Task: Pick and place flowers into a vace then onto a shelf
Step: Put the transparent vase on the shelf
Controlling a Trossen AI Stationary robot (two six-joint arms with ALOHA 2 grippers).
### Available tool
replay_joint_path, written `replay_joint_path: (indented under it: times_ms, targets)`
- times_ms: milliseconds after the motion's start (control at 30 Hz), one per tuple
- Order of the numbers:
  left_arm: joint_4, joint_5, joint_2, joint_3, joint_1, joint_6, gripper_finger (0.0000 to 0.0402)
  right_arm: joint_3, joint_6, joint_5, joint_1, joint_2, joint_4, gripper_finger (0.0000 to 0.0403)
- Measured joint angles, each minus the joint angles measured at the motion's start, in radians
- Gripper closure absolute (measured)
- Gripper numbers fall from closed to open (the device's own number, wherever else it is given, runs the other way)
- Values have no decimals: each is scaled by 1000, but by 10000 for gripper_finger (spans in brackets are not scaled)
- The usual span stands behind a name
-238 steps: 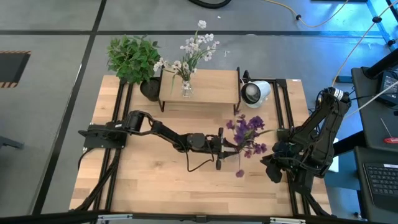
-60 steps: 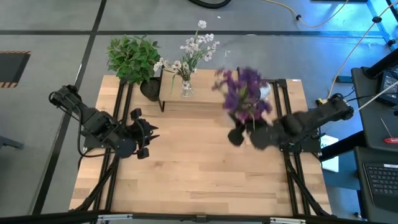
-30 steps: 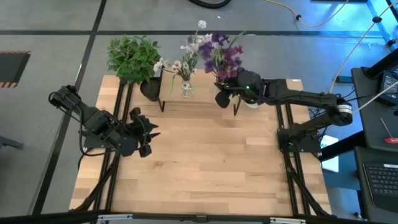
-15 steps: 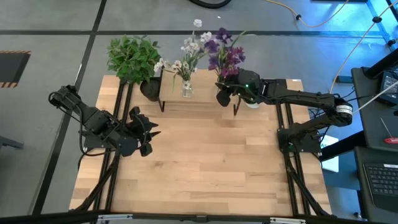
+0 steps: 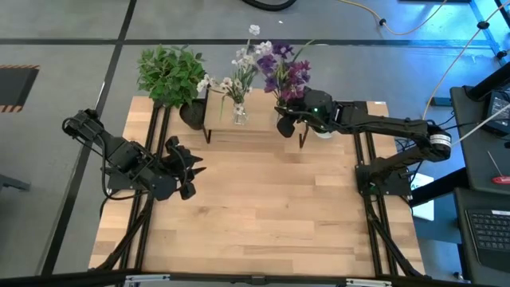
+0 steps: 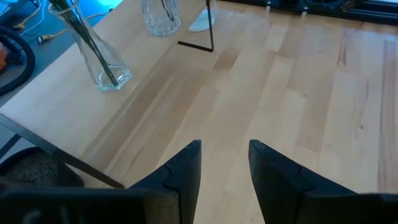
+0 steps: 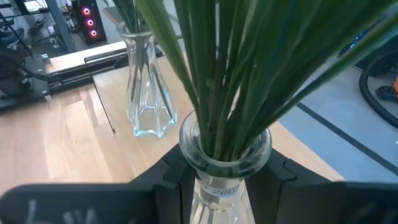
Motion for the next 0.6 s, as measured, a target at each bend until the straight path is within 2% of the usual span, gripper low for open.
replay_joint_path:
  times_ms: [600]
  targets:
    - [0,4,0,0,0,-12,274,2,-9,-1,0,26,33,284]
